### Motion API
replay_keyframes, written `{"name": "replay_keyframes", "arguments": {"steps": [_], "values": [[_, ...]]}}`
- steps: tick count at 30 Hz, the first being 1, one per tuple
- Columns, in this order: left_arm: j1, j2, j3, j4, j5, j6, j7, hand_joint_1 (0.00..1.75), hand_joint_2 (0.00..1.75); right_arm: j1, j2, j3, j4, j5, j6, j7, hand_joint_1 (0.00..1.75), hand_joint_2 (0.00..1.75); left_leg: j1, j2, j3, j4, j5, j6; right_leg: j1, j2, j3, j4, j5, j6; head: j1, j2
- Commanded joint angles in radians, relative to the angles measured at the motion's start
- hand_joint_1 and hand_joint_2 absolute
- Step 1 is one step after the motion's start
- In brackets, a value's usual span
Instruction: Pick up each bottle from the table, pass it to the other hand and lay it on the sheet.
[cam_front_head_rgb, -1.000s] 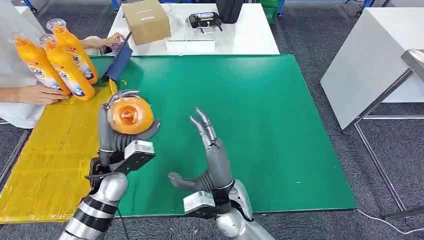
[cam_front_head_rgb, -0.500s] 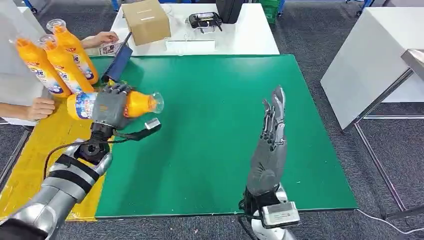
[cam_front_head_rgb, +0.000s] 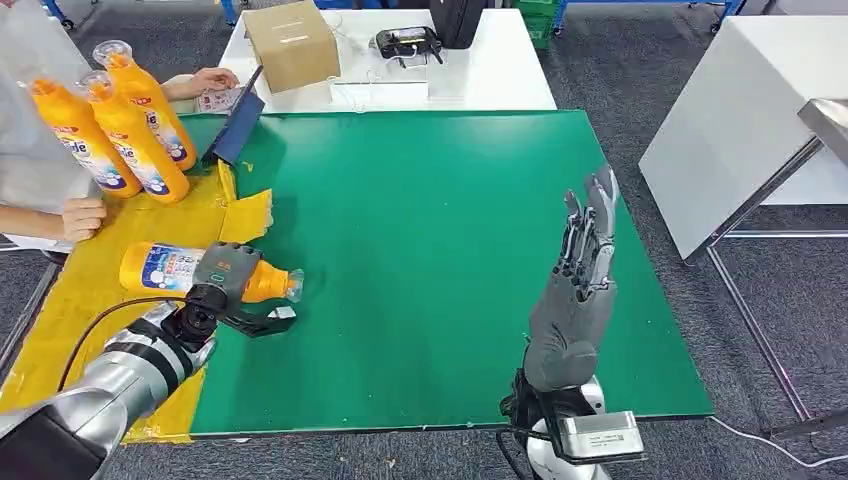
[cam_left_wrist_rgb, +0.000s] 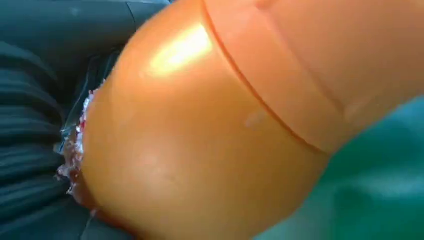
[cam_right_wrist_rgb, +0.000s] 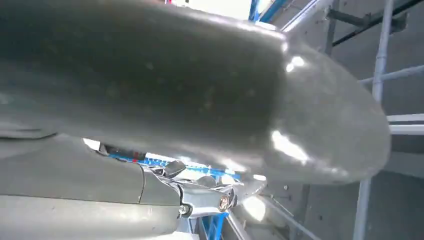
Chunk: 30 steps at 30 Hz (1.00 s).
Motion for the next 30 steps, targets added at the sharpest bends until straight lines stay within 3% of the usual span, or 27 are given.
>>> {"name": "replay_keyframes", "arguments": {"steps": [1, 5, 7, 8, 13, 14, 15, 19, 21, 22, 24, 25, 28, 30], "values": [[0.059, -0.044, 0.231, 0.088, 0.075, 0.152, -0.015, 0.00, 1.75, -0.004, -0.024, -0.023, 0.060, 0.018, -0.003, 0.022, 0.00, 0.00, 0.000, 0.002, 0.006, -0.002, -0.001, -0.001, 0.000, 0.008, 0.005, -0.002, 0.000, -0.002, 0.000, 0.000], [0.093, -0.055, 0.442, -0.039, 0.137, 0.358, -0.071, 0.00, 1.75, 0.035, -0.026, -0.047, 0.069, 0.042, -0.022, 0.028, 0.00, 0.00, 0.001, -0.001, 0.005, -0.001, 0.001, -0.001, 0.000, 0.003, 0.004, -0.002, 0.000, -0.002, 0.000, 0.000], [0.133, -0.060, 0.534, -0.132, 0.176, 0.357, -0.151, 0.00, 1.75, 0.057, -0.029, -0.061, 0.062, 0.051, -0.022, 0.027, 0.00, 0.00, 0.001, -0.001, 0.004, -0.001, 0.001, 0.000, 0.000, 0.002, 0.003, -0.001, 0.000, -0.001, 0.000, 0.000], [0.170, -0.065, 0.588, -0.209, 0.205, 0.374, -0.197, 0.00, 0.00, 0.068, -0.028, -0.071, 0.061, 0.057, -0.024, 0.030, 0.00, 0.00, 0.002, -0.003, 0.004, 0.000, 0.001, 0.000, 0.001, 0.002, 0.004, -0.001, -0.001, -0.001, 0.000, 0.000], [0.422, -0.098, 0.736, -0.653, 0.229, 0.451, -0.320, 0.00, 0.00, 0.147, -0.033, -0.124, 0.052, 0.094, -0.010, 0.051, 0.00, 0.00, 0.000, -0.002, 0.005, -0.001, -0.001, 0.000, -0.001, 0.004, 0.005, -0.002, -0.002, -0.001, 0.000, 0.000], [0.480, -0.105, 0.752, -0.741, 0.233, 0.475, -0.344, 0.00, 1.75, 0.166, -0.038, -0.130, 0.052, 0.101, -0.005, 0.055, 0.00, 0.00, -0.001, 0.000, 0.004, -0.002, 0.000, 0.000, -0.001, 0.003, 0.003, -0.002, -0.001, -0.001, -0.001, 0.000], [0.563, -0.133, 0.795, -0.895, 0.217, 0.484, -0.382, 0.00, 1.75, 0.190, -0.040, -0.140, 0.050, 0.106, 0.002, 0.062, 0.00, 0.00, -0.001, -0.002, 0.005, -0.001, -0.002, 0.001, -0.002, 0.004, 0.005, -0.002, -0.003, -0.001, 0.000, 0.000], [0.723, -0.236, 0.877, -1.132, 0.329, 0.484, -0.571, 0.00, 1.75, 0.254, -0.055, -0.162, 0.037, 0.083, 0.042, 0.064, 0.00, 0.00, -0.001, 0.000, 0.006, 0.000, -0.007, 0.000, -0.002, 0.006, 0.005, -0.002, -0.005, -0.001, 0.000, 0.000], [0.798, -0.198, 0.776, -1.208, 0.632, 0.428, -0.652, 0.00, 1.75, 0.286, -0.070, -0.174, 0.030, 0.074, 0.069, 0.067, 0.00, 0.00, -0.001, 0.001, 0.003, 0.002, -0.008, 0.000, -0.002, 0.006, 0.002, -0.001, -0.006, -0.001, -0.001, 0.000], [0.812, -0.199, 0.769, -1.225, 0.630, 0.432, -0.652, 0.00, 1.75, 0.292, -0.072, -0.177, 0.029, 0.073, 0.070, 0.064, 0.00, 0.00, -0.002, 0.002, 0.002, 0.000, -0.007, 0.000, -0.002, 0.005, 0.000, -0.001, -0.006, 0.000, 0.000, 0.000], [0.886, -0.177, 0.725, -1.308, 0.906, 0.236, -0.716, 0.00, 1.75, 0.326, -0.071, -0.206, 0.022, 0.078, 0.073, 0.080, 0.00, 0.00, -0.001, 0.001, 0.005, 0.002, -0.010, 0.000, -0.002, 0.007, 0.004, 0.000, -0.009, 0.000, 0.000, 0.000], [0.921, -0.177, 0.721, -1.333, 0.963, 0.175, -0.726, 0.00, 1.75, 0.345, -0.073, -0.222, 0.018, 0.075, 0.075, 0.086, 0.00, 0.00, -0.002, 0.003, 0.002, 0.001, -0.009, 0.000, -0.002, 0.006, 0.001, -0.001, -0.007, 0.000, 0.000, 0.000], [0.939, -0.182, 0.723, -1.340, 0.959, 0.176, -0.735, 0.00, 1.75, 0.355, -0.074, -0.231, 0.013, 0.069, 0.082, 0.077, 0.00, 0.00, -0.001, 0.002, 0.005, 0.001, -0.011, 0.000, -0.002, 0.007, 0.003, -0.001, -0.009, -0.002, -0.001, 0.000], [0.957, -0.180, 0.719, -1.340, 1.070, 0.060, -0.742, 0.00, 1.75, 0.374, -0.064, -0.255, 0.018, 0.089, 0.078, 0.098, 0.00, 0.00, -0.001, 0.000, 0.004, 0.002, -0.011, 0.000, -0.001, 0.005, 0.003, 0.000, -0.010, -0.002, -0.001, 0.000]]}}
